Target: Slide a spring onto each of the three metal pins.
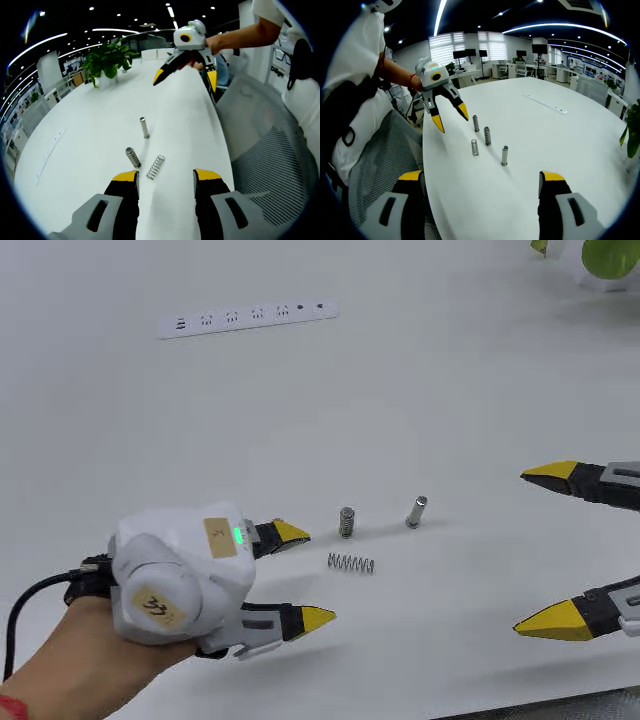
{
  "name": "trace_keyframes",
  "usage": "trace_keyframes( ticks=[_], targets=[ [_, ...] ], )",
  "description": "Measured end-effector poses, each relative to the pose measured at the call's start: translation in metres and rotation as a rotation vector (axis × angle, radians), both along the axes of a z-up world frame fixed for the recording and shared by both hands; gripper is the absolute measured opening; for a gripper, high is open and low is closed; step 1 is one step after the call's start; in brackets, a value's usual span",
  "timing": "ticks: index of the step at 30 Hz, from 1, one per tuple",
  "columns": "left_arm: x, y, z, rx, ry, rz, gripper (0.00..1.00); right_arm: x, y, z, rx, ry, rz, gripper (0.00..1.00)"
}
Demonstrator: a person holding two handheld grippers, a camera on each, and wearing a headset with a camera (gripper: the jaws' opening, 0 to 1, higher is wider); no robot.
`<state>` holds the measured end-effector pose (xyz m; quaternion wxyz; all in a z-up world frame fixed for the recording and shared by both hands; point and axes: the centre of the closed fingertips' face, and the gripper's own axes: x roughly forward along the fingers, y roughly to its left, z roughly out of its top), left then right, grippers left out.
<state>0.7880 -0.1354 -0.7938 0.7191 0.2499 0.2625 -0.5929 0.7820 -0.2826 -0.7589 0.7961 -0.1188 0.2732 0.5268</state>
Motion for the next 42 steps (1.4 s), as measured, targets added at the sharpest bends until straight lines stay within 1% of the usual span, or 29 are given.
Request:
trace_keyframes(
  ticks=[1,2,3,4,5,6,7,9,10,12,13,14,15,16,17,20,22,24,25,27,30,34,37,42],
  targets=[
    [0.001,0.000,-0.005,0.018,0.000,-0.002,0.42,0.000,0.000,-0.001,0.002,0.003,-0.004,0.96],
    [0.005,0.002,-0.013,0.074,-0.033,-0.013,0.40,-0.001,-0.001,-0.002,0.004,0.004,-0.008,0.96],
    [0.007,0.004,-0.018,0.108,-0.054,-0.020,0.36,-0.002,-0.002,-0.003,0.004,0.005,-0.011,0.95],
    [0.007,0.003,-0.024,0.132,-0.064,-0.022,0.32,-0.002,-0.003,-0.004,0.003,0.007,-0.015,0.95],
    [0.004,-0.002,-0.024,0.103,-0.048,-0.019,0.32,-0.003,-0.003,-0.004,0.005,0.008,-0.019,0.95],
    [0.004,-0.005,-0.026,0.096,-0.032,-0.012,0.34,-0.003,-0.003,-0.005,0.008,0.010,-0.024,0.95],
    [0.003,-0.006,-0.029,0.105,-0.032,-0.009,0.37,-0.005,-0.004,-0.005,0.010,0.013,-0.027,0.95],
    [0.007,-0.004,-0.034,0.147,-0.074,-0.020,0.37,-0.007,-0.005,-0.006,0.013,0.016,-0.037,0.95],
    [0.008,-0.006,-0.035,0.140,-0.066,-0.011,0.35,-0.008,-0.005,-0.006,0.014,0.016,-0.038,0.95],
    [0.010,-0.008,-0.038,0.137,-0.051,0.014,0.35,-0.009,-0.006,-0.007,0.015,0.019,-0.043,0.94],
    [0.011,-0.008,-0.040,0.147,-0.058,0.014,0.36,-0.010,-0.007,-0.008,0.015,0.020,-0.046,0.94],
    [0.014,-0.007,-0.043,0.173,-0.076,0.011,0.36,-0.010,-0.008,-0.008,0.016,0.021,-0.049,0.94],
    [0.014,-0.008,-0.044,0.172,-0.077,0.012,0.36,-0.010,-0.008,-0.008,0.016,0.022,-0.052,0.94],
    [0.015,-0.009,-0.045,0.171,-0.073,0.015,0.36,-0.011,-0.009,-0.008,0.017,0.022,-0.054,0.94],
    [0.016,-0.010,-0.047,0.171,-0.058,0.027,0.36,-0.011,-0.010,-0.008,0.016,0.022,-0.057,0.94],
    [0.016,-0.013,-0.050,0.180,-0.065,0.023,0.34,-0.011,-0.011,-0.008,0.017,0.021,-0.062,0.93],
    [0.016,-0.014,-0.055,0.190,-0.054,0.027,0.35,-0.011,-0.013,-0.007,0.019,0.019,-0.067,0.93],
    [0.018,-0.012,-0.060,0.211,-0.049,0.039,0.35,-0.011,-0.014,-0.008,0.017,0.018,-0.069,0.93],
    [0.018,-0.012,-0.061,0.214,-0.045,0.046,0.35,-0.012,-0.014,-0.008,0.018,0.018,-0.071,0.93],
    [0.019,-0.012,-0.063,0.211,-0.035,0.058,0.34,-0.013,-0.014,-0.008,0.019,0.020,-0.072,0.92],
    [0.017,-0.010,-0.066,0.227,-0.034,0.058,0.32,-0.014,-0.014,-0.008,0.020,0.019,-0.074,0.92],
    [0.016,-0.010,-0.066,0.228,-0.029,0.064,0.29,-0.014,-0.017,-0.010,0.019,0.023,-0.080,0.92],
    [0.015,-0.009,-0.065,0.230,-0.034,0.060,0.28,-0.014,-0.018,-0.011,0.014,0.023,-0.081,0.92],
    [0.014,-0.007,-0.066,0.237,-0.023,0.069,0.25,-0.014,-0.018,-0.011,0.015,0.022,-0.083,0.91]
  ],
)
